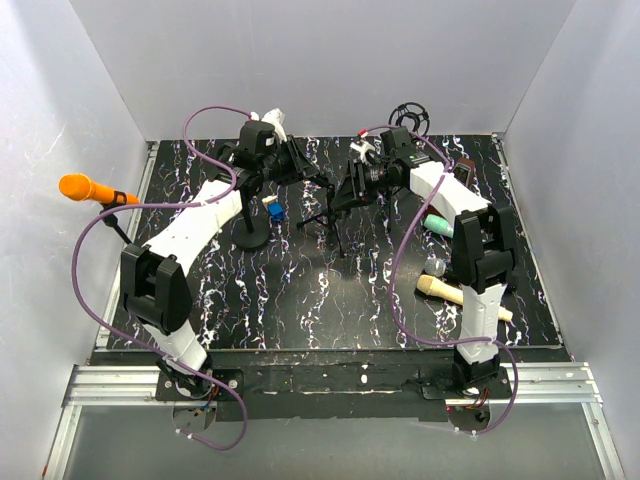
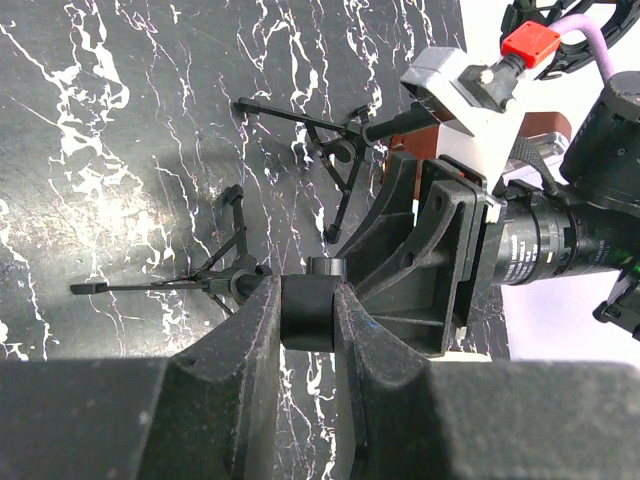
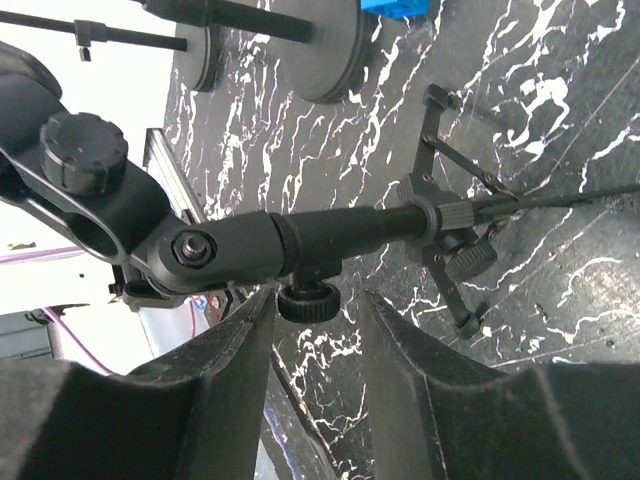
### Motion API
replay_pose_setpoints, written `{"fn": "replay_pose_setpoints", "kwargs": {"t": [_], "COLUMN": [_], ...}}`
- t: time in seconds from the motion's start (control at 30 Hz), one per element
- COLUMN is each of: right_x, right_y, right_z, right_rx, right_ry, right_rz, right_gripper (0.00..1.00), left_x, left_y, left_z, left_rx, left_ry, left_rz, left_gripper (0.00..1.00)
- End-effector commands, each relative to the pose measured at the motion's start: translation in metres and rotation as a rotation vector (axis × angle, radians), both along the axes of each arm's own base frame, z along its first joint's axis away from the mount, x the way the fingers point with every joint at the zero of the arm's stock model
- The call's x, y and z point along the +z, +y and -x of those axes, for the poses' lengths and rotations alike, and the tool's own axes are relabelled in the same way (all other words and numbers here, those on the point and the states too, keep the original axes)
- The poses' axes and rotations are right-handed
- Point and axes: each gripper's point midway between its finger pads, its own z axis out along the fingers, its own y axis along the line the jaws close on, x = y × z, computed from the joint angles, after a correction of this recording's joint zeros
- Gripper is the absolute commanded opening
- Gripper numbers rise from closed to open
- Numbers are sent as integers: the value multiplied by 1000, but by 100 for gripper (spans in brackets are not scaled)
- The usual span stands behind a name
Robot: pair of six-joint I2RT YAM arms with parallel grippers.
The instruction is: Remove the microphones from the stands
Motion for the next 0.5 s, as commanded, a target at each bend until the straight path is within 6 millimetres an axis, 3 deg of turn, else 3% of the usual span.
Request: {"fn": "replay_pose_setpoints", "kwargs": {"t": [0.0,0.1,0.2,0.3,0.47], "right_x": [23,22,22,21,27], "right_y": [10,11,12,7,-3], "right_z": [-17,-20,-18,-17,-40], "right_rx": [27,31,48,61,56], "right_ry": [-78,-87,-100,-149,-411], "right_rz": [-76,-79,-79,-45,95], "right_gripper": [46,44,27,2,1], "left_x": [-21,-20,-20,-20,-9], "left_y": [12,12,14,19,20], "left_z": [1,1,0,-2,-3], "left_rx": [34,33,40,57,35], "left_ry": [62,60,60,63,36], "left_rz": [-35,-32,-31,-31,-2], "left_gripper": [0,0,0,0,0]}}
